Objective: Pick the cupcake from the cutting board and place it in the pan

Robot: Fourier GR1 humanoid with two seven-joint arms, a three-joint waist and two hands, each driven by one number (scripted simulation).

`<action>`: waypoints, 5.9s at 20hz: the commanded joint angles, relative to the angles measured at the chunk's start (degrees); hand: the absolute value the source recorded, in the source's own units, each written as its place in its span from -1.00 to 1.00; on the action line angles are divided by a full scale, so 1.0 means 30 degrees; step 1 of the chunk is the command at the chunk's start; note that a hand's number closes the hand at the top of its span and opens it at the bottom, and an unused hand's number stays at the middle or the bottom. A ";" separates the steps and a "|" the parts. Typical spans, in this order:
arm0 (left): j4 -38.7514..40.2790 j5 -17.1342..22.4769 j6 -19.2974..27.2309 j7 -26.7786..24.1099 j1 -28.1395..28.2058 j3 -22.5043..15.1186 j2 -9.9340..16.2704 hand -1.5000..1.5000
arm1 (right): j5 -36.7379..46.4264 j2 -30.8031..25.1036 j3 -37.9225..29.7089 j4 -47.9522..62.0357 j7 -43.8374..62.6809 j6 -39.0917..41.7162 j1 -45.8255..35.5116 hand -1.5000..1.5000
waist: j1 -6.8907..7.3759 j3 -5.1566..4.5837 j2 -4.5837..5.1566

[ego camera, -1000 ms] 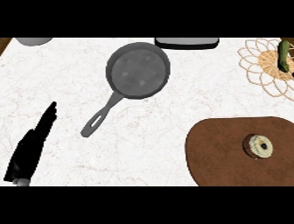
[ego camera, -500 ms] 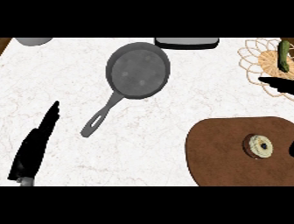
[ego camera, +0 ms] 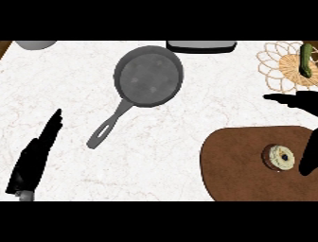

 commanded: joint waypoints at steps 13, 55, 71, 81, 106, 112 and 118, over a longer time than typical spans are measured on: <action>-0.0356 -0.1227 -0.0398 0.0567 0.0004 0.0466 -0.1159 0.00 | 0.3442 0.1804 0.1312 0.0211 0.1095 0.1071 0.1363 -1.00 | -0.0009 0.0015 0.0018; -0.1088 -0.2813 -0.2518 0.0266 0.0540 0.2613 -0.2769 0.00 | 1.3259 1.0880 -0.1662 0.1693 0.3926 -0.5659 0.3776 1.00 | -0.0029 -0.0002 -0.0041; -0.0626 -0.2348 -0.3346 -0.0249 0.0533 0.2971 -0.2512 0.00 | 2.4509 0.9703 0.1541 -0.2157 0.2864 -1.3247 -0.1078 1.00 | 0.0175 0.0004 -0.0030; -0.0229 -0.2595 -0.3558 -0.0763 0.0420 0.2848 -0.2745 0.00 | 2.3878 1.3321 -0.0731 0.5899 0.0923 -1.6244 -0.8608 1.00 | 0.0623 0.0008 0.0170; 0.0504 -0.3564 -0.3675 -0.0283 -0.2218 0.1736 -0.3445 0.00 | 1.4374 1.4151 -0.6730 2.2765 -0.4704 -2.2021 -1.4294 -1.00 | 0.2981 0.0063 0.1162; 0.0217 -0.3343 -0.4075 -0.0092 -0.1962 0.1503 -0.3478 0.00 | 1.2115 1.4152 -0.8379 2.2809 -0.7679 -2.4277 -1.4021 -1.00 | 0.3224 0.0085 0.1115; 0.0225 -0.3280 -0.3891 0.0145 -0.2340 0.1883 -0.3440 0.00 | 1.1361 1.4152 -0.9354 2.2036 -1.0343 -2.8389 -1.4420 -1.00 | 0.2711 0.0060 0.1051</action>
